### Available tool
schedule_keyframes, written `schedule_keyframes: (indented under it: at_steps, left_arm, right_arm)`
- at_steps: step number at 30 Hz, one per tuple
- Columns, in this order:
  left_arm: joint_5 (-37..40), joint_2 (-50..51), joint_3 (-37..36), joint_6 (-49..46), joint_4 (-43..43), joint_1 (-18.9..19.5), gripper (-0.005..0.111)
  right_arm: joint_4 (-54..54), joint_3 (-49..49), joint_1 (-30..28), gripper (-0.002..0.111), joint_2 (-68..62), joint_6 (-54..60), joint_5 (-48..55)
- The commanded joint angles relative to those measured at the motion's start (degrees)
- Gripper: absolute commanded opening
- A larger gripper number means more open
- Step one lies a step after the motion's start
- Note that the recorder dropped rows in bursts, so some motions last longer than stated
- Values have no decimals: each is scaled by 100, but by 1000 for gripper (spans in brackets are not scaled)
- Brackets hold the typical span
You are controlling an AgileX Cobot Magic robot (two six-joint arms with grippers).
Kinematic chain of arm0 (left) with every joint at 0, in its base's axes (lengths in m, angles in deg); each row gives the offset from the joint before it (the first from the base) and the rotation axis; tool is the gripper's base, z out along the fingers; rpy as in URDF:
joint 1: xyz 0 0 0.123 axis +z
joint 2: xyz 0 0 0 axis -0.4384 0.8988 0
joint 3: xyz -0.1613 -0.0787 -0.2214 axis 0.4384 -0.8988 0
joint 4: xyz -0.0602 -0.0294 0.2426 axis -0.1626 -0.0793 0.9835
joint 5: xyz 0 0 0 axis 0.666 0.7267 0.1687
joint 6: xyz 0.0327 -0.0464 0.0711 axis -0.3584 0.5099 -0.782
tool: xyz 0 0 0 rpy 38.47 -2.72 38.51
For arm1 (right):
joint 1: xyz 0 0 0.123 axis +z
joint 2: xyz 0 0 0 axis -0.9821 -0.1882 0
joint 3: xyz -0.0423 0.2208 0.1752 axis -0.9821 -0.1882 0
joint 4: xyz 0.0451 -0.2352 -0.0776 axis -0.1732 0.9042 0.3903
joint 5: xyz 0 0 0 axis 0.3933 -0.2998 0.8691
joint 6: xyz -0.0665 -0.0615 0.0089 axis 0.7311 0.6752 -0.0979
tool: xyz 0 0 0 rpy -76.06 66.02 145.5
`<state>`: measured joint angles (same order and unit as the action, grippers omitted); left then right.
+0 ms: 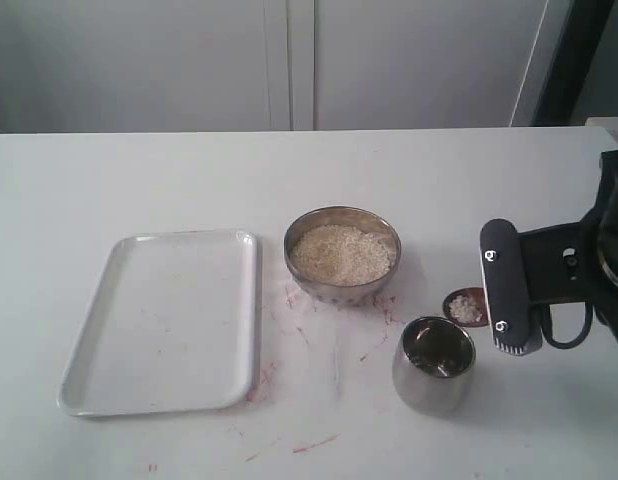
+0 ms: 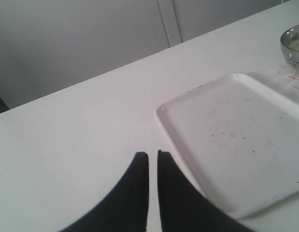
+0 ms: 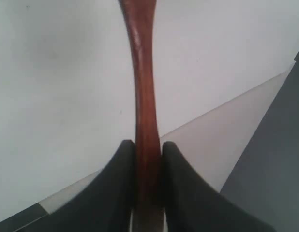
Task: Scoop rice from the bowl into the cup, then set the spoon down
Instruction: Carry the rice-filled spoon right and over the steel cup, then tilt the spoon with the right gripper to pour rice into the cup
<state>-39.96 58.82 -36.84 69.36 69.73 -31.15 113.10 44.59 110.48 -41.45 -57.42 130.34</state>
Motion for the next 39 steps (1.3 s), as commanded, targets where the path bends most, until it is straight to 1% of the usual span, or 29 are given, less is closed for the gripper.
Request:
schedule_keyframes:
  at_steps: [1,11,14,22,28,35,39]
  left_arm:
    - [-10,-5,18,8,-39,-16,14]
    - [-10,-5,18,8,-39,-16,14]
    - [-10,-5,18,8,-39,-16,14]
    - [-10,-5,18,8,-39,-16,14]
    - [-10,-5,18,8,-39,-16,14]
    - [-10,-5,18,8,-39,-16,14]
    - [-10,-5,18,8,-39,-16,14]
  right_arm:
    - [105,-4,30,3,-1,258,-55]
    - [141,-4,30,2,-1,901,-383]
    - [224,-4,30,0,-29,916,-436]
    - [394,-4,30,0,-346,906,-400]
    - [688,-4,30,0,-347,906,-400]
    - [1043,-4,419,0,-347,1116,-279]
    - [1210,-4,521,0,-355,1201,-114]
